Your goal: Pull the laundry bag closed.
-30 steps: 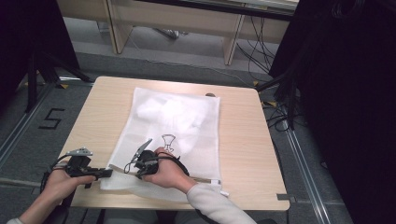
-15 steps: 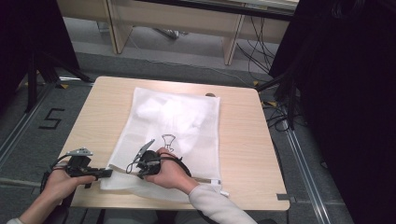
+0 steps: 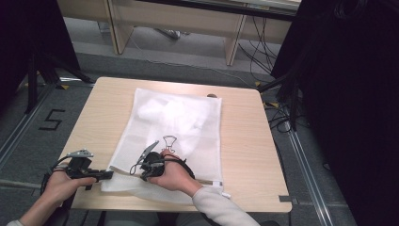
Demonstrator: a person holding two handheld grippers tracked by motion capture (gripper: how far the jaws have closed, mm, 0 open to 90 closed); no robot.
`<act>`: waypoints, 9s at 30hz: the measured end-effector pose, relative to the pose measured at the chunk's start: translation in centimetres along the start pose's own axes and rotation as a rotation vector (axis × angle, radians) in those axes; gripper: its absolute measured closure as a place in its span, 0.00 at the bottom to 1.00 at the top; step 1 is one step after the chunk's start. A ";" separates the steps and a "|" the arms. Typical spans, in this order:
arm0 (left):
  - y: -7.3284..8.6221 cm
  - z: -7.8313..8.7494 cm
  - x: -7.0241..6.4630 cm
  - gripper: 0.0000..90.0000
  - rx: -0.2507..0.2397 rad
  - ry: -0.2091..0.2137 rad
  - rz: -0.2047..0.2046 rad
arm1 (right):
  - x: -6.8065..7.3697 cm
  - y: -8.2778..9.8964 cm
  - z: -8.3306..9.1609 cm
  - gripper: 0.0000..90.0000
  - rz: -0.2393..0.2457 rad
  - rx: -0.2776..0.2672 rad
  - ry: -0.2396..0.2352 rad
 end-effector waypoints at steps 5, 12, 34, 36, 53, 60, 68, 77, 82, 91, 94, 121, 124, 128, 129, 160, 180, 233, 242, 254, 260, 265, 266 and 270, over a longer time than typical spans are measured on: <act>0.1 0.0 0.0 0.94 0.006 0.005 -0.001 | -0.3 0.2 0.4 0.92 -0.014 0.002 0.005; 0.1 0.0 0.1 0.94 0.008 0.005 -0.001 | -0.2 0.2 0.5 0.92 -0.010 0.000 -0.002; 0.1 0.0 0.1 0.94 0.010 0.004 -0.003 | -0.6 0.6 1.3 0.92 -0.010 -0.006 0.008; 0.1 0.0 0.1 0.94 0.012 0.003 -0.005 | -0.6 0.7 1.4 0.92 -0.013 -0.007 0.002; 0.1 0.0 0.1 0.94 0.014 0.000 -0.003 | -1.2 1.1 2.2 0.92 -0.025 -0.010 0.014; 0.1 0.0 0.1 0.94 0.012 0.002 -0.001 | -1.2 1.1 2.3 0.92 -0.021 -0.015 0.015; 0.2 0.0 0.1 0.94 0.017 0.000 -0.003 | -1.3 1.2 2.5 0.92 -0.026 -0.016 0.015; 0.2 0.0 0.1 0.94 0.015 0.000 0.001 | -1.4 1.3 2.7 0.92 -0.023 -0.020 0.016; 0.2 0.0 0.2 0.94 0.016 -0.001 0.004 | -1.5 1.4 2.8 0.92 -0.027 -0.018 0.018; 0.2 0.0 0.2 0.94 0.015 -0.003 0.006 | -1.6 1.5 3.0 0.92 -0.030 -0.017 0.021; 0.2 0.0 0.2 0.94 0.017 -0.005 0.005 | -1.7 1.6 3.0 0.92 -0.031 -0.020 0.018; 0.2 0.0 0.2 0.94 0.018 -0.005 0.010 | -2.3 2.1 3.8 0.92 -0.040 -0.016 0.027; 0.2 0.0 0.3 0.94 0.019 -0.005 0.010 | -2.4 2.3 3.9 0.92 -0.042 -0.021 0.028; 0.2 0.0 0.3 0.94 0.019 -0.005 0.010 | -2.6 2.4 4.0 0.92 -0.047 -0.019 0.030; 0.2 0.0 0.2 0.94 0.019 -0.004 0.010 | -2.6 2.4 4.0 0.92 -0.046 -0.019 0.029; 0.2 0.0 0.2 0.94 0.019 -0.005 0.009 | -3.4 3.1 4.9 0.92 -0.060 -0.020 0.039; 0.2 0.0 0.2 0.94 0.018 -0.004 0.010 | -3.9 3.9 5.4 0.92 -0.075 -0.016 0.042; 0.2 0.0 0.2 0.94 0.018 -0.004 0.011 | -4.6 4.9 6.4 0.92 -0.099 -0.021 0.045; 0.2 0.0 0.2 0.94 0.019 -0.003 0.011 | -4.8 5.3 6.7 0.92 -0.103 -0.016 0.044; 0.2 0.0 0.2 0.94 0.019 -0.001 0.011 | -5.2 5.8 7.0 0.92 -0.109 -0.021 0.051; 0.2 0.0 0.2 0.94 0.020 -0.002 0.011 | -5.3 5.9 7.2 0.92 -0.106 -0.024 0.058; 0.2 0.0 0.2 0.94 0.019 -0.002 0.011 | -5.2 6.1 7.3 0.92 -0.129 -0.023 0.055; 0.2 0.0 0.2 0.94 0.020 -0.003 0.010 | -5.3 6.0 7.3 0.92 -0.109 -0.029 0.055; 0.2 0.0 0.2 0.94 0.018 -0.001 0.013 | -5.4 6.1 7.5 0.92 -0.115 -0.027 0.053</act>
Point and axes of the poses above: each handheld gripper's, and its own axes: z roughly backward along the jaws, y roughly out of its underside, x roughly to its left, the point moved 8 cm from there along -z, roughly forward along the jaws, and after that the axes turned 13 degrees about -z, right-handed, at the moved point
